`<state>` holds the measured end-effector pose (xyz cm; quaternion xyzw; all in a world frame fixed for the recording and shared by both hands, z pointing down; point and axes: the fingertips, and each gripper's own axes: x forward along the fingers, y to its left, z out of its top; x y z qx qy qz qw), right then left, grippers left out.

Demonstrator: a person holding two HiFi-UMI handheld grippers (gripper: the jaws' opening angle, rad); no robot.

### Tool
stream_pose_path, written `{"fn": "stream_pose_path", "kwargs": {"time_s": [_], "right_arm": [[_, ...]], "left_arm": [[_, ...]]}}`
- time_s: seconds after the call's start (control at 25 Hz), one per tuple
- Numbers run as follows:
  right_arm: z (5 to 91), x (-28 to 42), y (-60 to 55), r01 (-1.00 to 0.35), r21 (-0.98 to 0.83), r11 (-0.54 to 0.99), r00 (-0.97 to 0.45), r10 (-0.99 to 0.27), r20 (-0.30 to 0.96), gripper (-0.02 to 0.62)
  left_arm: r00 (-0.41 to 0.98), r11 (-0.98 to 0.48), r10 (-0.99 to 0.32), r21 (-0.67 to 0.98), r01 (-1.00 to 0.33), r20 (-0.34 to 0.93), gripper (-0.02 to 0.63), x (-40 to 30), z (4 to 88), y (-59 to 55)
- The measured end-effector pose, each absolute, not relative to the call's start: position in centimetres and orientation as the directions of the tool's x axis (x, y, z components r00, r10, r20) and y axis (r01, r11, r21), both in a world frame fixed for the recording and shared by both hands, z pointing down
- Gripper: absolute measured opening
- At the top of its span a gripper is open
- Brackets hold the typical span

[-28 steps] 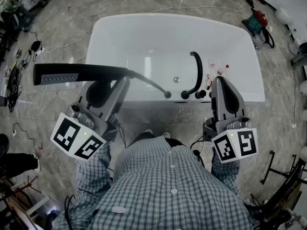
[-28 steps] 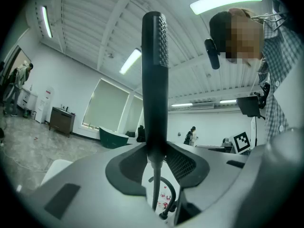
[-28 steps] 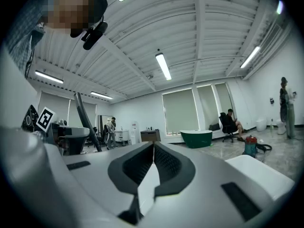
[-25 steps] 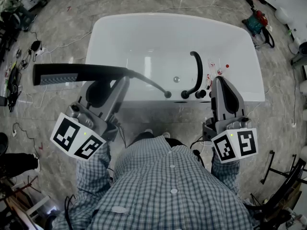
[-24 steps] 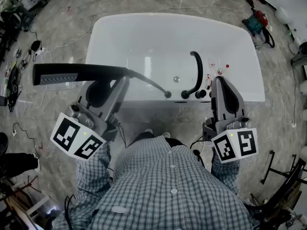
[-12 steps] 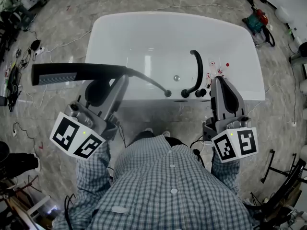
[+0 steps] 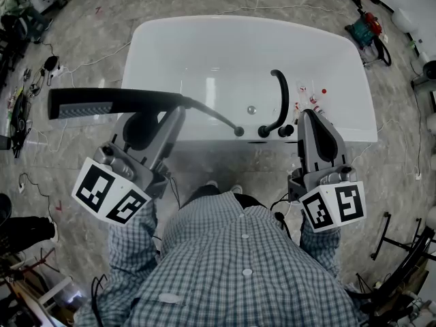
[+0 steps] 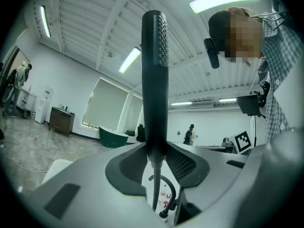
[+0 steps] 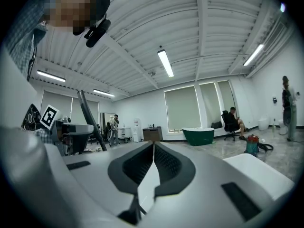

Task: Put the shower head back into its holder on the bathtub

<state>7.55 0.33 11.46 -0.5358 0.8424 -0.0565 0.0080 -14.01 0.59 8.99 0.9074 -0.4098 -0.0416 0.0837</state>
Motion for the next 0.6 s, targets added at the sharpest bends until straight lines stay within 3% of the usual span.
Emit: {"fn": "stream_pose_path", "kwargs": {"time_s": [0.6], "right_arm": [[12.1,8.0,1.0,-0.907,-0.1,0.41,-0.418,-0.905,0.075,0.02]], "left_arm": [[0.685,-0.671,-0.729,0.187,-0.717,0.01,0.124,-12.6,9.7,0.7]]}}
